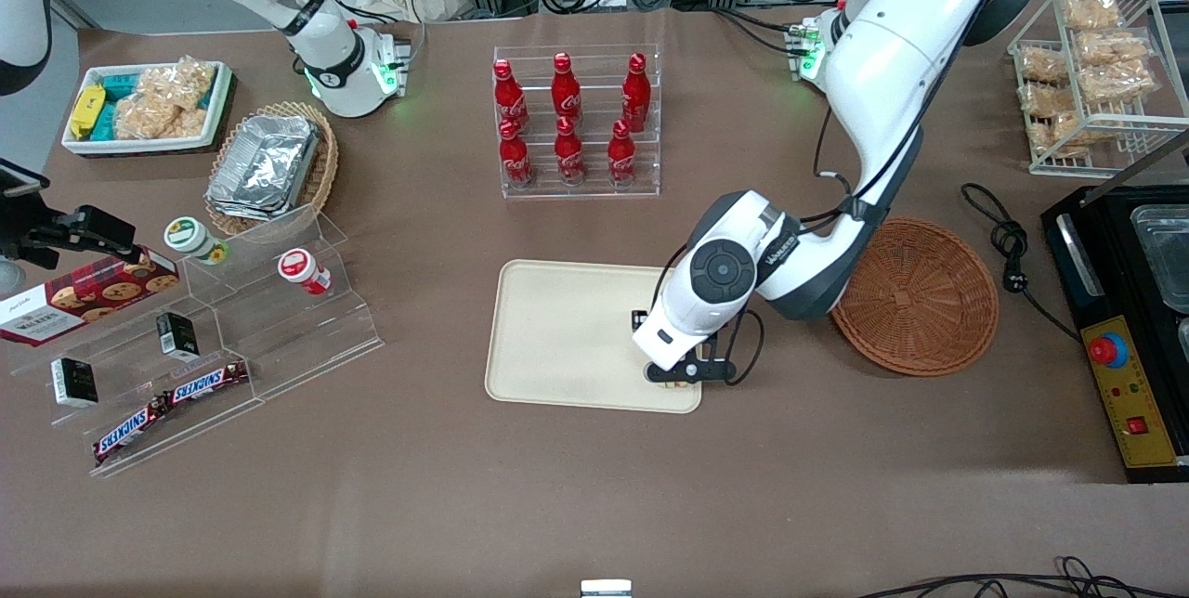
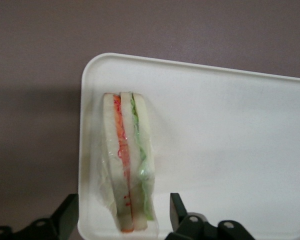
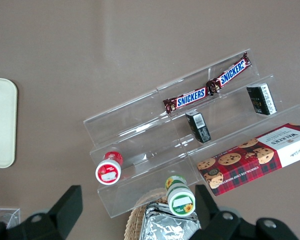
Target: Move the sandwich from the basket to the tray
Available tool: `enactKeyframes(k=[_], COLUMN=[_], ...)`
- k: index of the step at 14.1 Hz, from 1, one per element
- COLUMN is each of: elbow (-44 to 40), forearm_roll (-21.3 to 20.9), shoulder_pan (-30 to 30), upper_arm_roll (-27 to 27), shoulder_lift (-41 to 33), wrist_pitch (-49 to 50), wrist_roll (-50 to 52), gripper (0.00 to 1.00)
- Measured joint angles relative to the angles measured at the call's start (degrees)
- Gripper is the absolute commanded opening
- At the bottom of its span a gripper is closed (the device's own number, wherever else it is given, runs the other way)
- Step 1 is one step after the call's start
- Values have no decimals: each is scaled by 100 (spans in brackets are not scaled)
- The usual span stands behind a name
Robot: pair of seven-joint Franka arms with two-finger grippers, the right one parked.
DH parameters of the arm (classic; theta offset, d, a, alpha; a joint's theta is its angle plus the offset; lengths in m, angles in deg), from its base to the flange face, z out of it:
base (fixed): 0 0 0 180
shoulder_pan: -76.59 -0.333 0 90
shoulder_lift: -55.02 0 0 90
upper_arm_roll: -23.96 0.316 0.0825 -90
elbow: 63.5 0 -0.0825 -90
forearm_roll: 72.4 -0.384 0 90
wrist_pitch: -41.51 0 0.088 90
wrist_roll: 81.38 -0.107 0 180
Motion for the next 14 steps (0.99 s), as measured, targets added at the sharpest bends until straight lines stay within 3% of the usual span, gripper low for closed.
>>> enactKeyframes(k=[5,12,14], elbow=[74,1675,1879], forearm_roll=[-1,27,306], shoulder_pan=[-335,-1024,-1286], upper_arm_roll=[265,266,279], shoulder_lift=[-1026,-2708,-3050], wrist_pitch=[879,907,926], wrist_roll=[-21,-206,-672], gripper=[100,100,100])
